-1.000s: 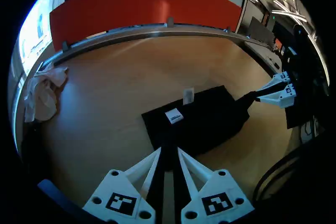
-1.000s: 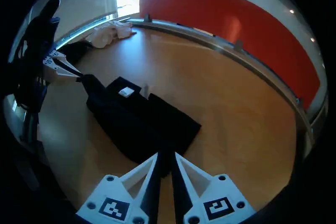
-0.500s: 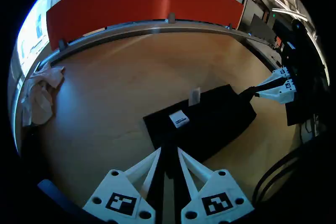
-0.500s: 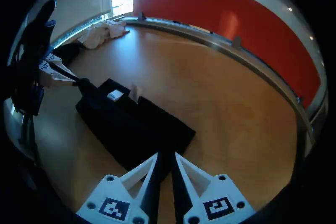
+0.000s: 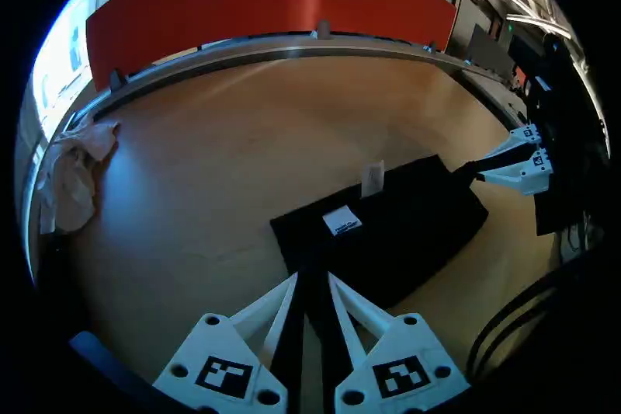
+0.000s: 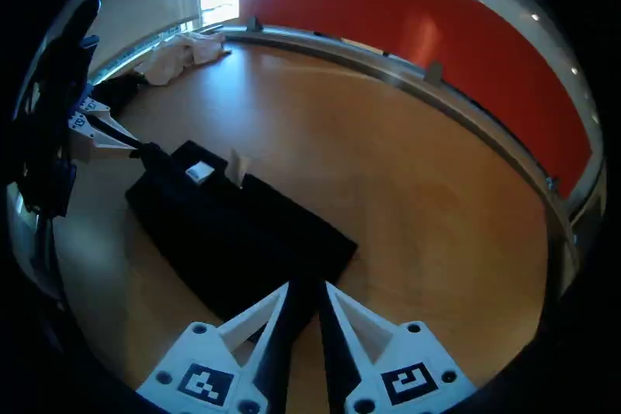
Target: Fold towel
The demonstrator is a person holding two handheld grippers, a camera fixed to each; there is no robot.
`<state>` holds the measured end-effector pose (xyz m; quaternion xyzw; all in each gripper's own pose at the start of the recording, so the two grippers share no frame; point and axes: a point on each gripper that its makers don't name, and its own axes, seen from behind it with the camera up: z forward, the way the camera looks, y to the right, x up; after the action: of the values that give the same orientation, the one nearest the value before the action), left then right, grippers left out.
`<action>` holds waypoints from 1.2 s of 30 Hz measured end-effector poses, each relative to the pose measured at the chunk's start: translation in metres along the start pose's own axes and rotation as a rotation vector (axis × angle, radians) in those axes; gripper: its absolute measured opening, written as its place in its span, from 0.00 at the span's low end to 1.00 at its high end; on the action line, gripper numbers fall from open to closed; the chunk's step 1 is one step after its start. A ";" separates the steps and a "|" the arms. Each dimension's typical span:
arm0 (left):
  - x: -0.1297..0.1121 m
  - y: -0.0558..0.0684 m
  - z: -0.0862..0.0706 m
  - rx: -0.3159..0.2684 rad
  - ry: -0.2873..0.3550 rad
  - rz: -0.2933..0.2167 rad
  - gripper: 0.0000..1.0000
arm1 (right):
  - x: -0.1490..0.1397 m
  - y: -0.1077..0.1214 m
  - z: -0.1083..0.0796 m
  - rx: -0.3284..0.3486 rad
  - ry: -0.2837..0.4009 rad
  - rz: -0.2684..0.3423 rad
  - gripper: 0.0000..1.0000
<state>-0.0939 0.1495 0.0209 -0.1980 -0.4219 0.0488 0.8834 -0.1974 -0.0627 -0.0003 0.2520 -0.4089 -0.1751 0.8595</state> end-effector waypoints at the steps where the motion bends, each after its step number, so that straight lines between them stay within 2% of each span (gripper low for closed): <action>1: -0.001 -0.001 0.002 0.004 -0.002 -0.002 0.13 | 0.000 0.000 0.001 -0.002 0.000 0.001 0.23; 4: -0.003 -0.003 0.009 0.013 -0.007 -0.011 0.14 | -0.002 0.000 0.006 -0.010 0.000 0.005 0.29; 10: -0.004 -0.006 0.018 0.020 -0.006 -0.038 0.15 | -0.005 0.003 0.011 -0.033 -0.001 0.012 0.29; 15: -0.003 -0.007 0.024 0.025 -0.006 -0.040 0.25 | -0.007 0.006 0.013 -0.042 -0.004 0.015 0.30; 18: -0.003 -0.009 0.027 0.032 -0.011 -0.032 0.31 | -0.007 0.007 0.015 -0.047 -0.005 0.016 0.37; 20: -0.004 -0.012 0.028 0.041 -0.019 -0.029 0.56 | -0.007 0.008 0.015 -0.050 -0.006 0.016 0.48; 22: -0.004 -0.014 0.028 0.047 -0.022 -0.031 0.80 | -0.006 0.008 0.015 -0.052 -0.003 0.017 0.67; 24: -0.003 -0.015 0.028 0.053 -0.021 -0.035 0.91 | -0.006 0.009 0.014 -0.053 0.002 0.018 0.78; 27: 0.000 -0.018 0.027 0.063 -0.008 -0.044 0.91 | -0.005 0.010 0.014 -0.057 0.009 0.017 0.89; 31: 0.002 -0.024 0.027 0.081 -0.003 -0.046 0.92 | -0.004 0.014 0.013 -0.067 0.014 0.012 0.92; 34: 0.004 -0.028 0.027 0.095 0.001 -0.044 0.92 | -0.004 0.016 0.013 -0.075 0.017 0.008 0.99; 36: 0.005 -0.029 0.026 0.099 0.005 -0.045 0.92 | -0.003 0.016 0.013 -0.076 0.019 0.006 1.00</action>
<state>-0.1132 0.1323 0.0505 -0.1447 -0.4211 0.0493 0.8940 -0.2086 -0.0518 0.0142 0.2198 -0.3947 -0.1855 0.8726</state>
